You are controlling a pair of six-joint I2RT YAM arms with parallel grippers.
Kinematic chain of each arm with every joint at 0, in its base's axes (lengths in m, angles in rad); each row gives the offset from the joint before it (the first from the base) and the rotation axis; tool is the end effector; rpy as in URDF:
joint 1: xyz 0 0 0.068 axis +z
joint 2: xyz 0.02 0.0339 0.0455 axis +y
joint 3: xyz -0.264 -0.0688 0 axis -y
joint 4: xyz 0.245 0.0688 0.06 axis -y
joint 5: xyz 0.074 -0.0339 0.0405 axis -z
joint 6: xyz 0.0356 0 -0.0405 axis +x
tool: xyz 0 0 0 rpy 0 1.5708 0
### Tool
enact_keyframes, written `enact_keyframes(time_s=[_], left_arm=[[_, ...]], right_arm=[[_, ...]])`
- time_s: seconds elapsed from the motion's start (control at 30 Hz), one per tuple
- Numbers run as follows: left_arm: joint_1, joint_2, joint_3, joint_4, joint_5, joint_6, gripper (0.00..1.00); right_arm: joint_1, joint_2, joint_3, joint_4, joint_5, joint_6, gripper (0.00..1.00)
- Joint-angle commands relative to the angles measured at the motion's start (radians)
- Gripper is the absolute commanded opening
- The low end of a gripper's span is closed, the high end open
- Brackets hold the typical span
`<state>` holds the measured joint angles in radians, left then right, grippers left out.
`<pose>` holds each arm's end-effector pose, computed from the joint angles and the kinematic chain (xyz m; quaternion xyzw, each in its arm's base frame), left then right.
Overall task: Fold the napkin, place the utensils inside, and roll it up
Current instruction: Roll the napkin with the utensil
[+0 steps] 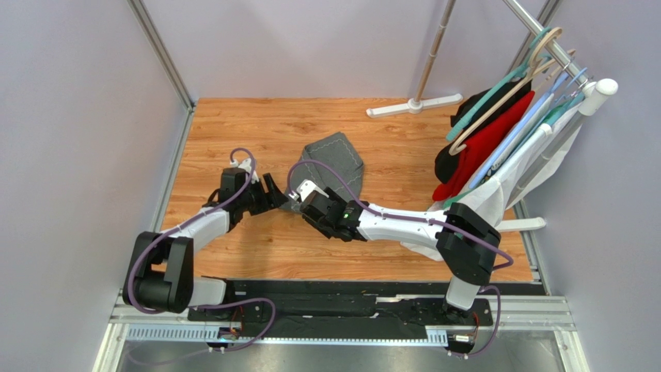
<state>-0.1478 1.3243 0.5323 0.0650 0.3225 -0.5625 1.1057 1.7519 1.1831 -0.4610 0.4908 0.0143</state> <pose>0.2465 -0.0481 0.1657 -0.1210 0.8947 -0.2779 0.3280 0.1767 0.3147 0.2014 -0.4297 0.8327 -0.0607 0.3440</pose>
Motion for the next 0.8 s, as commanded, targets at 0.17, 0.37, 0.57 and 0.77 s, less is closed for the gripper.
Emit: enact_keyframes(time_s=[0.17, 0.37, 0.57, 0.77], left_arm=[[0.004, 0.050, 0.040, 0.004, 0.015, 0.035, 0.75], [0.002, 0.029, 0.032, -0.019, 0.012, 0.055, 0.75], [0.002, 0.050, 0.043, -0.016, 0.030, 0.062, 0.73], [0.002, 0.069, 0.051, 0.001, 0.061, 0.055, 0.66]], right_arm=[[0.008, 0.047, 0.062, 0.070, -0.055, -0.054, 0.62], [0.008, 0.090, 0.089, 0.111, -0.050, -0.086, 0.62], [0.009, 0.124, 0.104, 0.157, -0.101, -0.126, 0.62], [0.013, 0.162, 0.082, 0.206, -0.106, -0.152, 0.59]])
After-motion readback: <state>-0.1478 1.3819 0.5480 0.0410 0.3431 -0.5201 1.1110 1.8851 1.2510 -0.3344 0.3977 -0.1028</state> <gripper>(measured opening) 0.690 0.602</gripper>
